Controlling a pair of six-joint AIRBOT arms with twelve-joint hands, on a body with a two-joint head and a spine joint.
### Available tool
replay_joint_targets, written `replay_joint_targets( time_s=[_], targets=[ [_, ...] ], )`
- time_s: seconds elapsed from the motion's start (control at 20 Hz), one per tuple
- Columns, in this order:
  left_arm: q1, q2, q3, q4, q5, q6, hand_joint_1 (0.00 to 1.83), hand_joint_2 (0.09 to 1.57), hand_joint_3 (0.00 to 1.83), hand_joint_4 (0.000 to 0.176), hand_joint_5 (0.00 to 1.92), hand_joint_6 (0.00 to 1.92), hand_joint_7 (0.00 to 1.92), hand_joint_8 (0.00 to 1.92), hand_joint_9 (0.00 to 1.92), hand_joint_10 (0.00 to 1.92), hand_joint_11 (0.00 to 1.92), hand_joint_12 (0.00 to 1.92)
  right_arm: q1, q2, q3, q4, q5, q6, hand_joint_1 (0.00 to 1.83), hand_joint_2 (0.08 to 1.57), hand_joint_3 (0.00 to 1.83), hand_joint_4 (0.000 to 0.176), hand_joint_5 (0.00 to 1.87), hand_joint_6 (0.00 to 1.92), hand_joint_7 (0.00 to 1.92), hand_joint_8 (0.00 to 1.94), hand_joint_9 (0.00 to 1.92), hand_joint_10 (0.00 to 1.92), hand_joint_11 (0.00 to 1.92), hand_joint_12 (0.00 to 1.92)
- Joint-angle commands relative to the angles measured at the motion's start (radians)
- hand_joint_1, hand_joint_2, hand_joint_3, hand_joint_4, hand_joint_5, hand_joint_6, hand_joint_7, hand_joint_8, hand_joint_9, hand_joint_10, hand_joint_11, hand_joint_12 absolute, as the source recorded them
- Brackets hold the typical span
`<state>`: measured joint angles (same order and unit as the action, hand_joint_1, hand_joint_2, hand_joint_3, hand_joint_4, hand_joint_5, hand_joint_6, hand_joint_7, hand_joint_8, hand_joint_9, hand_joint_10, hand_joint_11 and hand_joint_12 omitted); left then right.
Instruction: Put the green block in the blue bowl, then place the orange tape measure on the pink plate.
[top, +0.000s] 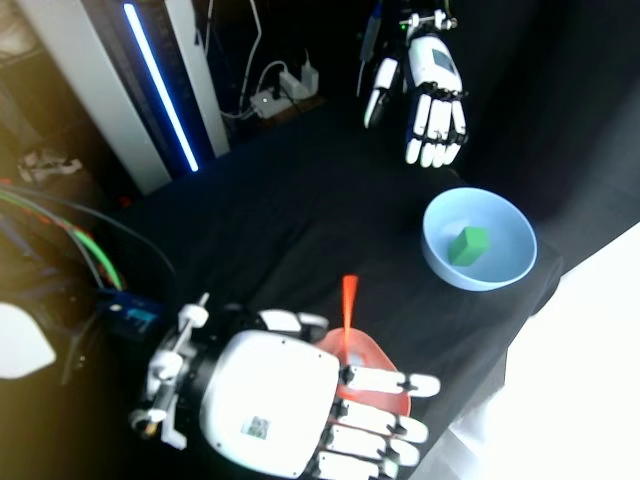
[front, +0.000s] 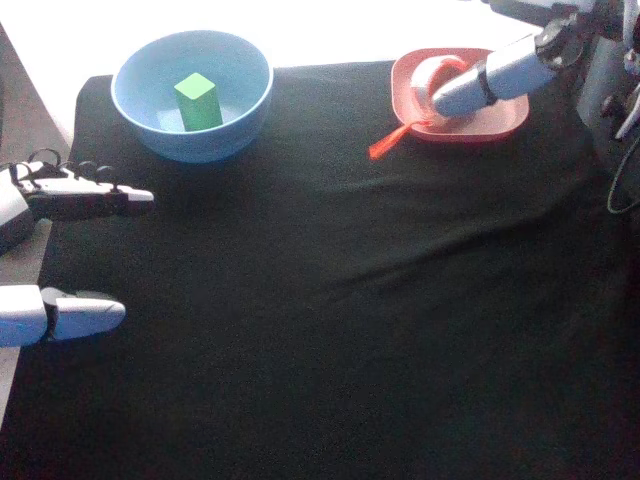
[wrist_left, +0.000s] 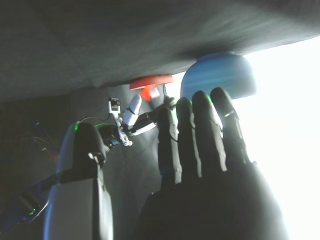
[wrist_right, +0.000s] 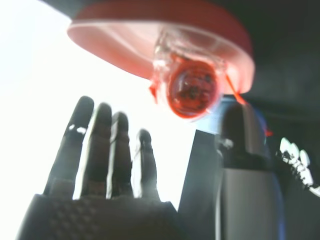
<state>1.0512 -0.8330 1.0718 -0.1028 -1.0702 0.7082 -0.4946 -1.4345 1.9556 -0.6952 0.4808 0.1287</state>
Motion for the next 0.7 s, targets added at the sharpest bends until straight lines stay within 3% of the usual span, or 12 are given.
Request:
replay_joint_targets(
  time_s=[0.0,0.05,0.1,0.2,0.3,0.35,0.4,0.45,0.55,0.6,0.65],
  targets=[
    [-0.002,0.007,-0.002,-0.033,-0.166,-0.008,0.76,1.05,0.00,0.074,0.46,0.00,0.41,0.00,0.34,0.00,0.00,0.76,0.014,0.033,-0.030,0.083,0.167,0.008,0.67,0.81,0.00,0.176,0.00,0.00,0.00,0.00,0.00,0.00,0.00,0.16],
    [0.007,0.006,-0.003,-0.056,-0.203,-0.007,0.86,1.04,0.00,0.041,0.47,0.00,0.38,0.00,0.31,0.00,0.00,0.67,0.014,0.061,-0.073,0.144,0.224,0.008,0.69,0.80,0.00,0.176,0.00,0.00,0.00,0.00,0.00,0.00,0.00,0.03],
    [0.014,0.004,-0.003,-0.084,-0.242,-0.007,0.90,1.03,0.00,0.035,0.44,0.00,0.34,0.00,0.26,0.00,0.00,0.59,0.014,0.107,-0.116,0.218,0.287,0.008,0.70,0.79,0.00,0.176,0.00,0.00,0.00,0.00,0.00,0.00,0.00,0.01],
    [0.042,0.003,-0.006,-0.146,-0.337,-0.007,0.93,1.05,0.00,0.036,0.41,0.00,0.29,0.00,0.24,0.00,0.00,0.74,-0.005,0.181,-0.191,0.349,0.431,0.007,0.74,0.83,0.01,0.173,0.00,0.00,0.00,0.00,0.00,0.00,0.00,0.00],
    [0.079,0.003,-0.014,-0.200,-0.432,-0.007,0.85,1.02,0.00,0.082,0.34,0.00,0.27,0.00,0.21,0.00,0.00,0.67,-0.040,0.226,-0.252,0.428,0.541,0.004,0.70,0.81,0.00,0.176,0.00,0.00,0.00,0.00,0.00,0.00,0.00,0.00],
    [0.095,0.001,-0.022,-0.232,-0.495,-0.006,0.81,1.01,0.00,0.074,0.30,0.00,0.26,0.00,0.22,0.00,0.00,0.66,-0.064,0.254,-0.293,0.470,0.603,-0.014,0.69,0.81,0.00,0.176,0.00,0.00,0.00,0.00,0.00,0.00,0.00,0.00],
    [0.104,-0.003,-0.028,-0.256,-0.547,-0.003,0.79,1.02,0.00,0.096,0.26,0.00,0.23,0.00,0.23,0.01,0.00,0.61,-0.091,0.279,-0.329,0.508,0.654,-0.035,0.71,0.81,0.00,0.176,0.00,0.00,0.00,0.00,0.00,0.00,0.00,0.00],
    [0.108,-0.012,-0.032,-0.278,-0.601,0.000,0.76,1.01,0.00,0.105,0.24,0.00,0.22,0.00,0.24,0.00,0.00,0.57,-0.123,0.300,-0.368,0.557,0.713,-0.056,0.73,0.83,0.01,0.176,0.00,0.00,0.00,0.00,0.00,0.00,0.00,0.00],
    [0.101,-0.035,-0.035,-0.302,-0.662,0.001,0.62,0.99,0.00,0.122,0.23,0.00,0.25,0.01,0.26,0.01,0.00,0.72,-0.277,0.332,-0.442,0.731,0.897,-0.076,0.78,0.82,0.00,0.176,0.00,0.00,0.00,0.00,0.00,0.00,0.00,0.00],
    [0.089,-0.040,-0.034,-0.292,-0.662,0.013,0.57,1.01,0.00,0.114,0.20,0.00,0.24,0.00,0.25,0.00,0.00,0.63,-0.338,0.338,-0.466,0.794,0.965,-0.076,0.81,0.80,0.00,0.176,0.00,0.00,0.00,0.00,0.00,0.00,0.00,0.00],
    [0.074,-0.046,-0.031,-0.277,-0.662,0.018,0.51,1.05,0.01,0.118,0.17,0.00,0.18,0.00,0.20,0.00,0.00,0.49,-0.412,0.345,-0.498,0.881,1.058,-0.076,0.80,0.78,0.00,0.176,0.00,0.00,0.00,0.00,0.00,0.00,0.00,0.00]
  ],
)
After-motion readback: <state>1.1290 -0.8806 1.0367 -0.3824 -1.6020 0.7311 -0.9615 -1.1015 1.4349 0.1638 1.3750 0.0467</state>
